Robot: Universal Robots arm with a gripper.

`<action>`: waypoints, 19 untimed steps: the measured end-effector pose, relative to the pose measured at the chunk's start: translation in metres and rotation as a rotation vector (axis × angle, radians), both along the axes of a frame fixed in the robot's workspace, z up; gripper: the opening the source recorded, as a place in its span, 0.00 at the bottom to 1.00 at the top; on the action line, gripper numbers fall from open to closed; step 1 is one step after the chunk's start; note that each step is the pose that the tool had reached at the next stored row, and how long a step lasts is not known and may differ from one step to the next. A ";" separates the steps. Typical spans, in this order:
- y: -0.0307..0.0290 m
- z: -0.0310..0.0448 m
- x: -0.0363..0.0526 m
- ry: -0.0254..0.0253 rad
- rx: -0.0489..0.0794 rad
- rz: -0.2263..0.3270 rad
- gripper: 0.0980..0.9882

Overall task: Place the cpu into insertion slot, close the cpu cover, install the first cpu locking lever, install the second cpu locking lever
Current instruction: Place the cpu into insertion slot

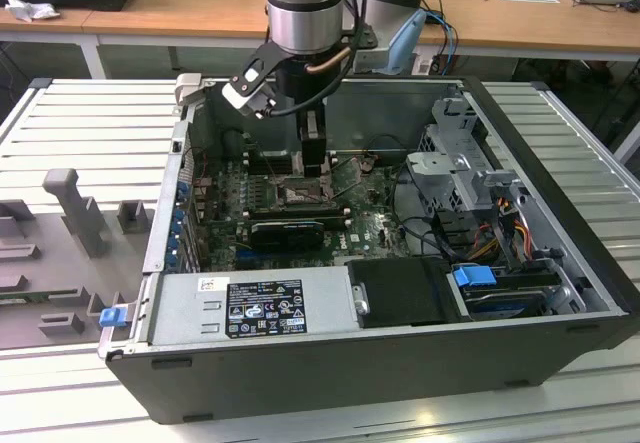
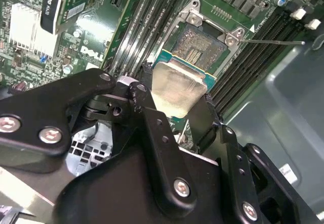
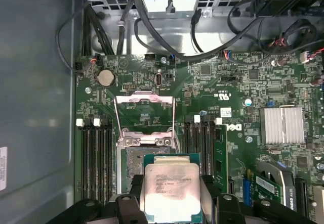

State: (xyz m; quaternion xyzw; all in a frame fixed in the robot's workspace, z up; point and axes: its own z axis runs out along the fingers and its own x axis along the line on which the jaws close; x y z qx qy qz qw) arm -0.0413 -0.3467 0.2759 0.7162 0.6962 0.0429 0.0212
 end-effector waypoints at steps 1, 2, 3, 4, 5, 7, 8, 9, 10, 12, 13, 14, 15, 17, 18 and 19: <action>0.0000 -0.0033 0.0000 0.0000 0.000 0.000 0.48; 0.0000 -0.0060 -0.0001 0.0000 0.000 0.000 0.48; 0.0000 -0.0078 -0.0001 0.0000 0.000 0.000 0.48; 0.0000 -0.0103 -0.0001 -0.0001 0.000 0.000 0.48; 0.0002 -0.0122 -0.0001 -0.0001 0.000 0.000 0.48; 0.0027 -0.0171 -0.0001 0.0000 -0.001 0.000 0.48; 0.0042 -0.0187 -0.0001 0.0000 -0.001 0.000 0.48; 0.0082 -0.0230 -0.0001 -0.0001 0.000 0.000 0.48; 0.0103 -0.0253 -0.0001 -0.0002 0.000 0.000 0.48; 0.0118 -0.0271 -0.0001 -0.0001 0.000 0.000 0.48; 0.0123 -0.0279 0.0000 -0.0002 0.000 0.000 0.48; 0.0126 -0.0284 0.0000 -0.0001 0.000 0.000 0.48; 0.0128 -0.0290 -0.0001 -0.0001 0.000 0.000 0.48; 0.0134 -0.0303 -0.0001 -0.0001 0.000 0.000 0.48; 0.0138 -0.0308 -0.0001 -0.0001 0.000 0.000 0.48; 0.0142 -0.0315 -0.0002 -0.0001 0.000 0.000 0.48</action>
